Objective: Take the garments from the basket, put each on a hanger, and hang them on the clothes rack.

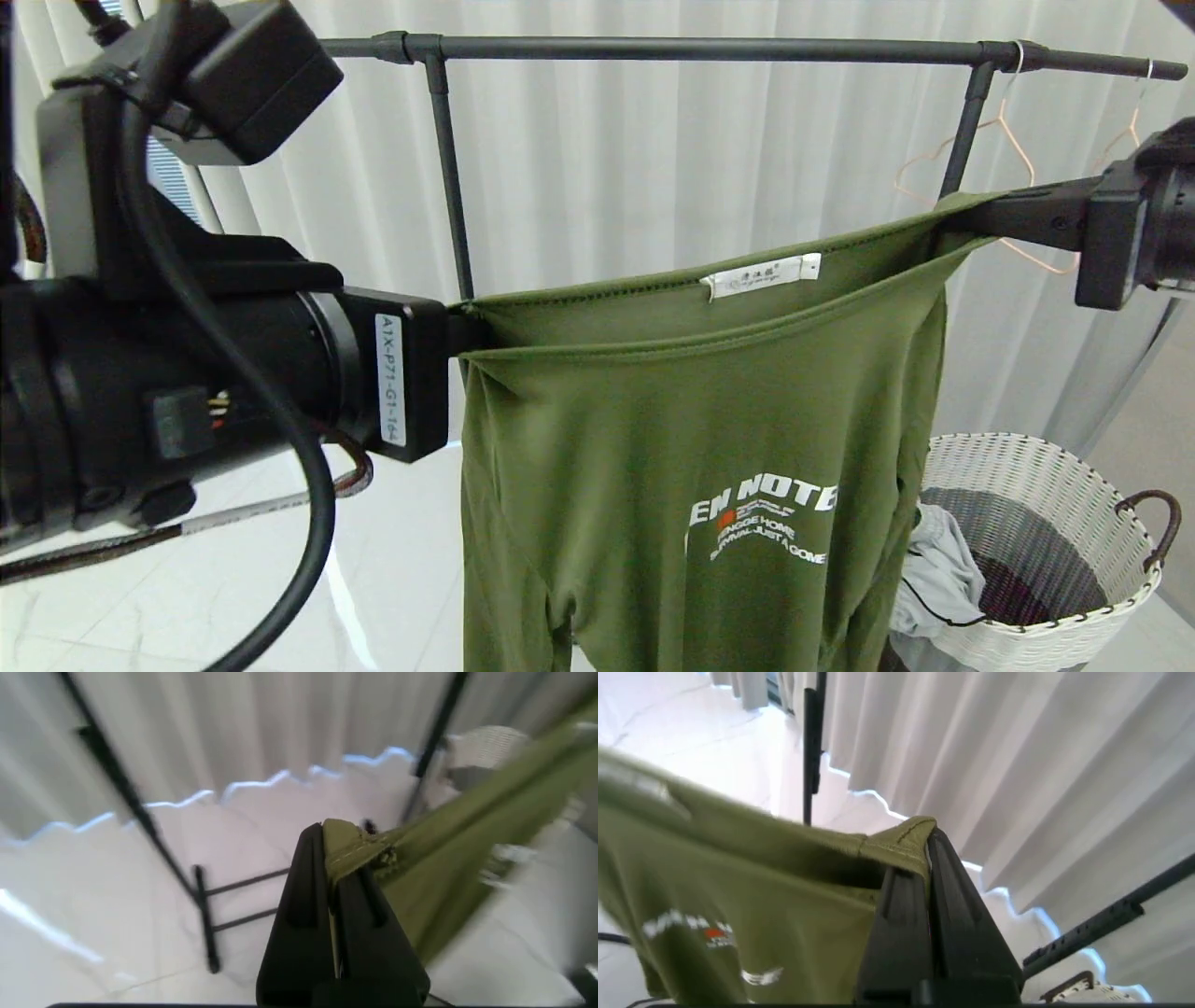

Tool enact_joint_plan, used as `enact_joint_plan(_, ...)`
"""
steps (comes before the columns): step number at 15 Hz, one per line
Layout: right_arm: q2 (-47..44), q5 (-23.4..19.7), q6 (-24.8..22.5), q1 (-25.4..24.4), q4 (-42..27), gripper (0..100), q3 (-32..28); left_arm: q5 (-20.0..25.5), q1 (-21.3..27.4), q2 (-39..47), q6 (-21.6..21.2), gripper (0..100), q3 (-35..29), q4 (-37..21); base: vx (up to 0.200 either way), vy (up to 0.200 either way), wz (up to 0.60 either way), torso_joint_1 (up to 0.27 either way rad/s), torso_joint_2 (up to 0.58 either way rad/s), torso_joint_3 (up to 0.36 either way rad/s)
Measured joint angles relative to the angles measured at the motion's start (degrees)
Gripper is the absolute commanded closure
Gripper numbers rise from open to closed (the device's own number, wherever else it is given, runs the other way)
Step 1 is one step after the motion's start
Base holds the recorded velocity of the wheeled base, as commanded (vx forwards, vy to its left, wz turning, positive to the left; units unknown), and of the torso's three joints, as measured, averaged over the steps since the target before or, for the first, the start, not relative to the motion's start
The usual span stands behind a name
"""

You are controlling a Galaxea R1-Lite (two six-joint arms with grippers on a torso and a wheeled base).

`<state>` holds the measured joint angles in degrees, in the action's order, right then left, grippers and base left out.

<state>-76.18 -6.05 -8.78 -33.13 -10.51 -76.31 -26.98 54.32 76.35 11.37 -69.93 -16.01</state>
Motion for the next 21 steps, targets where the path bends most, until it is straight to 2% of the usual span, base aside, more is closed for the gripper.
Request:
enact_joint_plan(4, -2.5, 0.0, 0.2, -0.5, 0.1, 100, -0.6, 0.5, 5.2, -1.7, 0.6, 100, 1.4, 0.0, 0.0, 0.0, 0.0, 0.0, 0.0, 0.0)
enact_joint_plan(9, -2.6, 0.3, 0.2, 0.8, -1.1, 100, -0.8, 1.1, 6.0, -2.3, 0.0, 100, 1.2, 0.1, 0.0, 0.0, 0.0, 0.0, 0.0, 0.0)
enact_joint_plan(12, -1.1, 0.8, 0.1, 5.1, -8.4, 100, -4.7, 3.2, 1.0, -0.8, -5.6, 100, -4.0, 0.3, 0.0, 0.0, 0.0, 0.0, 0.0, 0.0)
enact_joint_plan(14, 0.3, 0.6, 0.3, 7.3, -17.5, 100, -9.5, 4.8, -3.2, 2.3, -8.5, 100, -12.1, 0.4, 0.0, 0.0, 0.0, 0.0, 0.0, 0.0)
enact_joint_plan(16, 2.6, 0.4, 0.5, 7.7, -23.7, 100, -11.2, 5.5, -5.5, 6.5, -9.4, 100, -19.7, 0.5, 0.0, 0.0, 0.0, 0.0, 0.0, 0.0)
enact_joint_plan(17, 4.0, 0.4, 0.5, 7.3, -24.9, 100, -10.4, 5.6, -6.1, 8.1, -9.6, 100, -21.2, 0.5, 0.0, 0.0, 0.0, 0.0, 0.0, 0.0)
enact_joint_plan(21, 7.9, 0.5, 0.5, 5.5, -25.6, 100, -7.3, 5.5, -5.7, 10.4, -10.0, 100, -18.9, 0.4, 0.0, 0.0, 0.0, 0.0, 0.0, 0.0)
